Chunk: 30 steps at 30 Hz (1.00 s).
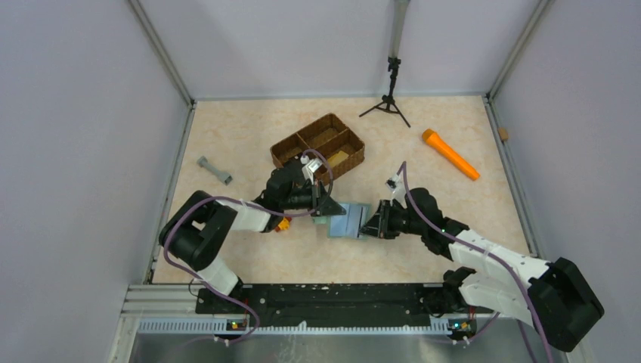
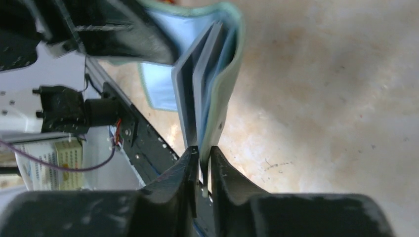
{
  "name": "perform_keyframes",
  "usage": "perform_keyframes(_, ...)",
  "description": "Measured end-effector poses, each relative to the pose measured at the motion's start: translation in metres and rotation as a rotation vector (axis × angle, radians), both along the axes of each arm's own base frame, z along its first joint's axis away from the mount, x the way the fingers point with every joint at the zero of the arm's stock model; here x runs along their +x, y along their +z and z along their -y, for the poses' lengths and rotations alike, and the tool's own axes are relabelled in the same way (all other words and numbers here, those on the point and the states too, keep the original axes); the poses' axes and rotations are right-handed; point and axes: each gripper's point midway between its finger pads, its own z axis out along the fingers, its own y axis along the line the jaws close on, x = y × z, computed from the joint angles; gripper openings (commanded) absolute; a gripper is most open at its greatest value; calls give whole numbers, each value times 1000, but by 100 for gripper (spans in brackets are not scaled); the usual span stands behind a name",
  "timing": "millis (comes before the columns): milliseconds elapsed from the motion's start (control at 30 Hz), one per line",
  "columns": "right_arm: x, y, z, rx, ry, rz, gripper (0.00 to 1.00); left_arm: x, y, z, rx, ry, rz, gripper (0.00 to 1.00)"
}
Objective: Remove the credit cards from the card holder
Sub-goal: Remove the credit card from the card holder.
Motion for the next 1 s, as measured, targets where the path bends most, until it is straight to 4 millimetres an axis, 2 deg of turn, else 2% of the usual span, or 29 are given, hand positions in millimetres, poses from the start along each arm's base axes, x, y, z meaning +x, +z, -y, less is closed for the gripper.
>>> perform_keyframes(67,2,-12,3,-37,-22,-31,29,-2,-6,2,11,-7,-13,0)
perform_keyframes(167,7,-22,7,-67,-60,-45,29,-14,-7,7,15,-50,-28,0)
perform_keyframes(300,10,-27,12,-87,-93,-43,29,-17,-6,10,13,-66,-26,0)
perform_keyframes(467,14,-27,10,-81,-106,-41,43,-17,-6,13,15,-75,-16,0)
perform_keyframes(533,13,-28,10,-80,-105,-48,33,-17,-7,14,22,-78,-13,0)
perform_keyframes(567,13,-28,10,-81,-105,-49,31,-17,-8,14,29,-78,-14,0)
perform_keyframes(633,12,-29,9,-86,-103,-49,36,-16,-12,16,53,-77,-9,0)
perform_keyframes(700,11,-31,9,-98,-105,-50,48,-17,-14,19,75,-81,-2,0)
perform_keyframes(833,8,-30,6,-146,-97,-51,48,-19,-18,21,98,-92,3,0)
perform_keyframes(867,9,-29,5,-150,-98,-47,47,-20,-19,21,100,-92,0,0)
perform_keyframes(900,9,-27,4,-153,-99,-45,42,-19,-18,21,101,-92,0,0)
perform_keyframes(967,10,-27,4,-161,-103,-43,21,-19,-18,22,100,-93,2,1)
perform_keyframes(1000,10,-28,5,-172,-103,-45,8,-19,-18,22,101,-93,4,4)
